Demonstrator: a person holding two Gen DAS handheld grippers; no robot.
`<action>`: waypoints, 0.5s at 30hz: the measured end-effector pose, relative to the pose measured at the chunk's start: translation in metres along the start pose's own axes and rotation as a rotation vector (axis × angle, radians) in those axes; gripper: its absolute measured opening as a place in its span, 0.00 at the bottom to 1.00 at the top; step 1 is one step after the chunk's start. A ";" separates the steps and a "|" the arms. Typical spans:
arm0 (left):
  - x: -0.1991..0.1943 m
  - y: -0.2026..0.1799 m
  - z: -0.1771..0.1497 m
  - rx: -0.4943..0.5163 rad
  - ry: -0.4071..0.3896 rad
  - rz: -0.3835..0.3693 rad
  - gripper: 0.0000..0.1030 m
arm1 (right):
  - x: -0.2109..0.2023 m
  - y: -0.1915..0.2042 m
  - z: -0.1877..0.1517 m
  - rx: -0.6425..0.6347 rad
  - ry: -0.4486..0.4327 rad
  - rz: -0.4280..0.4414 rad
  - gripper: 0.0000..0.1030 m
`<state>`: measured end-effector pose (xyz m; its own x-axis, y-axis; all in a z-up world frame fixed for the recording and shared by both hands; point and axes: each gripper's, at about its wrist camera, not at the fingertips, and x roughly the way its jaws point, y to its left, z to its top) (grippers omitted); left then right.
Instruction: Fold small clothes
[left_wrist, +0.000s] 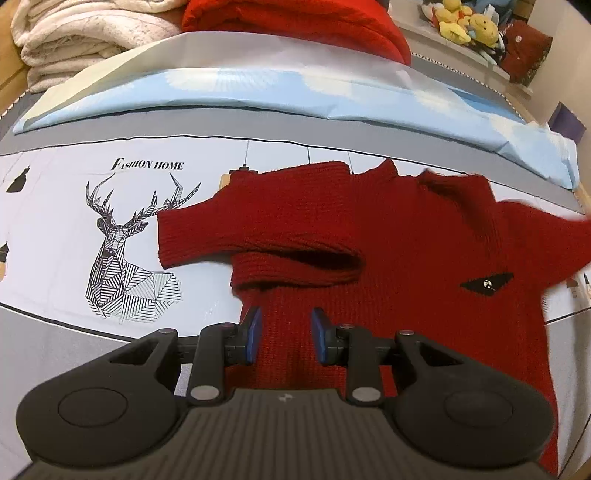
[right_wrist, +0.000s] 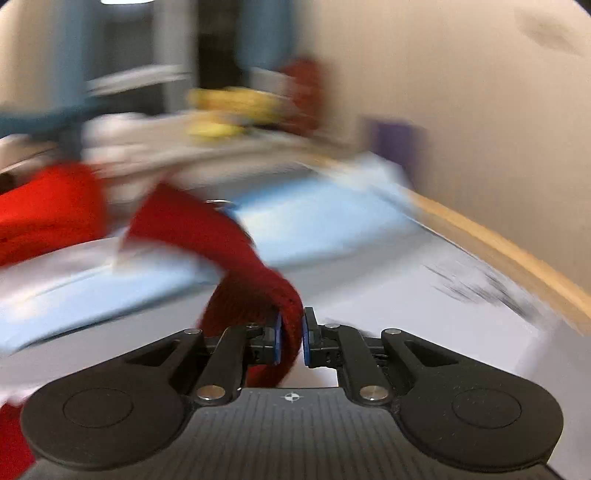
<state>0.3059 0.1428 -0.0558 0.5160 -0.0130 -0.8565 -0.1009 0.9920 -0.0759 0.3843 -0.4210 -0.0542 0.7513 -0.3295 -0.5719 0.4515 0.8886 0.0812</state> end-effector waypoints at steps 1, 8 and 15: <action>0.001 0.000 -0.001 0.004 0.002 0.005 0.31 | 0.011 -0.029 -0.003 0.054 0.013 -0.069 0.09; 0.014 -0.005 -0.004 0.033 0.030 0.003 0.31 | 0.051 -0.134 -0.059 0.299 0.147 -0.258 0.10; 0.015 -0.009 -0.004 0.034 0.031 -0.005 0.31 | 0.047 -0.162 -0.113 0.458 0.132 -0.220 0.37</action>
<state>0.3108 0.1333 -0.0703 0.4899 -0.0210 -0.8715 -0.0691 0.9956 -0.0629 0.2916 -0.5439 -0.1864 0.5617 -0.4232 -0.7109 0.7778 0.5629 0.2794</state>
